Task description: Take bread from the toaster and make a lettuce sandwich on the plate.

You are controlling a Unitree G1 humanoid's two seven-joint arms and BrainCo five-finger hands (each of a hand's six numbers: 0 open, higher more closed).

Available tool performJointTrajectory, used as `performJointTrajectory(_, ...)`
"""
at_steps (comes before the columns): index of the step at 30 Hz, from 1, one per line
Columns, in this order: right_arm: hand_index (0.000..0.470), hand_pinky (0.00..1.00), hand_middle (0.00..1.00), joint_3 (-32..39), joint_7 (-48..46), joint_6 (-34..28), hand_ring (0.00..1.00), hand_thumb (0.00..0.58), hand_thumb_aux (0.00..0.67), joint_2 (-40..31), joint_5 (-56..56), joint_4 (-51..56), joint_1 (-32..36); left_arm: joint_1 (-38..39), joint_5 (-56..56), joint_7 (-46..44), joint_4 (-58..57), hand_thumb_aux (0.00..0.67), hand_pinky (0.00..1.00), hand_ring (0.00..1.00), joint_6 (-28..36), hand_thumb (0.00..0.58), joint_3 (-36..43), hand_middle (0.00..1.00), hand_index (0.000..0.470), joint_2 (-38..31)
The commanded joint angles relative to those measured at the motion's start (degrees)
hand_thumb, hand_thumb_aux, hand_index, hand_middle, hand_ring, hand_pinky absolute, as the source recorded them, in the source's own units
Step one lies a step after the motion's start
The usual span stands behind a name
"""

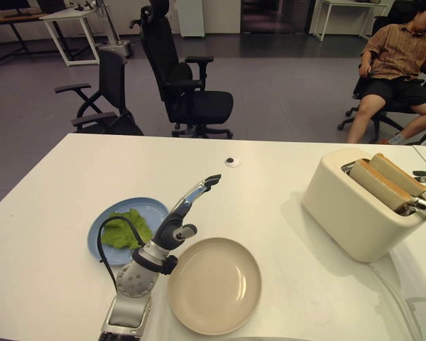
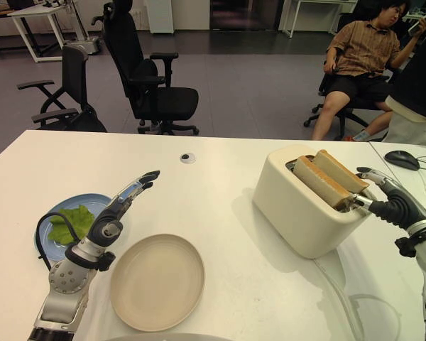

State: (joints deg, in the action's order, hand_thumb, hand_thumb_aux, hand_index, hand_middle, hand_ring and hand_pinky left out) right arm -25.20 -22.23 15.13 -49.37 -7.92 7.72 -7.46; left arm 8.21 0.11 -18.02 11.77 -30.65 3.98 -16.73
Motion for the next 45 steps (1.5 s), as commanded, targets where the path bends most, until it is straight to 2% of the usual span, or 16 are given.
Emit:
performJointTrajectory(1, 0.365, 0.0, 0.0, 2.32, -1.36, -0.46, 0.0, 0.551, 0.52, -0.11, -0.22, -0.18, 0.15, -0.56, 0.9, -0.14, -0.62, 0.0, 0.0, 0.0, 0.22, 0.0, -0.22, 0.0, 0.0, -0.49)
performJointTrajectory(2, 0.391, 0.0, 0.0, 2.14, -1.43, -0.54, 0.0, 0.564, 0.557, 0.05, 0.47, -0.62, 0.42, -0.54, 0.9, -0.13, -0.57, 0.0, 0.0, 0.0, 0.2, 0.0, -0.26, 0.0, 0.0, -0.51)
performJointTrajectory(3, 0.448, 0.0, 0.0, 1.81, -1.46, -0.65, 0.0, 0.579, 0.638, 0.23, 1.23, -1.23, 0.73, -0.58, 0.92, -0.11, -0.6, 0.0, 0.0, 0.0, 0.17, 0.0, -0.29, 0.0, 0.0, -0.52)
performJointTrajectory(4, 0.47, 0.0, 0.0, 1.35, -1.38, -0.76, 0.0, 0.58, 0.67, 0.44, 2.11, -2.06, 1.09, -0.63, 0.92, -0.1, -0.63, 0.0, 0.0, 0.0, 0.16, 0.0, -0.32, 0.0, 0.0, -0.54)
performJointTrajectory(10, 0.47, 0.0, 0.0, -3.27, 1.29, -2.84, 0.0, 0.58, 0.67, 1.19, 7.76, -3.72, 5.77, -0.57, 1.1, 0.15, -1.0, 0.0, 0.0, 0.0, -0.04, 0.0, -1.07, 0.0, 0.0, -0.88)
performJointTrajectory(14, 0.47, 0.0, 0.0, -8.72, -0.01, -6.17, 0.0, 0.58, 0.67, 0.6, 17.72, -5.17, 11.74, 0.71, 2.3, 1.81, -2.09, 0.0, 0.0, 0.0, 0.46, 0.0, -5.52, 0.0, 0.0, -2.51)
performJointTrajectory(18, 0.47, 0.0, 0.0, -9.28, -7.75, -12.97, 0.0, 0.58, 0.67, 0.33, 33.28, -17.13, 13.35, 2.59, 7.58, 4.53, -3.1, 0.0, 0.0, 0.0, 3.51, 0.0, -12.12, 0.0, 0.0, -6.59)
performJointTrajectory(22, 0.47, 0.0, 0.0, 0.04, -17.83, -21.98, 0.0, 0.58, 0.67, -1.47, 44.41, -32.8, 10.47, 3.86, 13.49, 9.94, -7.56, 0.0, 0.0, 0.0, 5.77, 0.0, -20.56, 0.0, 0.0, -11.12)
performJointTrajectory(26, 0.47, 0.0, 0.0, 11.93, -24.75, -25.19, 0.0, 0.58, 0.67, -2.13, 44.66, -40.89, 12.81, 4.58, 17.81, 14.54, -12.84, 0.0, 0.0, 0.0, 5.15, 0.0, -24.59, 0.0, 0.0, -14.58)
performJointTrajectory(32, 0.47, 0.0, 0.0, 33.08, -34.95, -25.76, 0.0, 0.58, 0.67, 1.42, 32.56, -34.42, 27.47, 5.1, 27.42, 20.1, -18.36, 0.0, 0.0, 0.0, 4.3, 0.0, -24.18, 0.0, 0.0, -19.91)
performJointTrajectory(36, 0.47, 0.0, 0.0, 47.5, -38.54, -28.69, 0.0, 0.58, 0.67, 10.03, 24.16, -28.3, 38.33, 6.83, 37.49, 24.24, -19.53, 0.0, 0.0, 0.0, 6.13, 0.0, -21.55, 0.0, 0.0, -23.5)
performJointTrajectory(41, 0.47, 0.0, 0.0, 58.7, -40.21, -29.7, 0.0, 0.58, 0.67, 16.67, 15.04, -22.13, 41.42, 7.39, 45.52, 27.28, -20.11, 0.0, 0.0, 0.0, 9.3, 0.0, -16.96, 0.0, 0.0, -25.42)
performJointTrajectory(45, 0.47, 0.0, 0.0, 61.81, -38.52, -28.65, 0.0, 0.58, 0.67, 20.98, 9.15, -17.97, 43.01, 7.23, 49.49, 27.67, -20.91, 0.003, 0.0, 0.0, 11.62, 0.005, -12.84, 0.0, 0.002, -26.83)
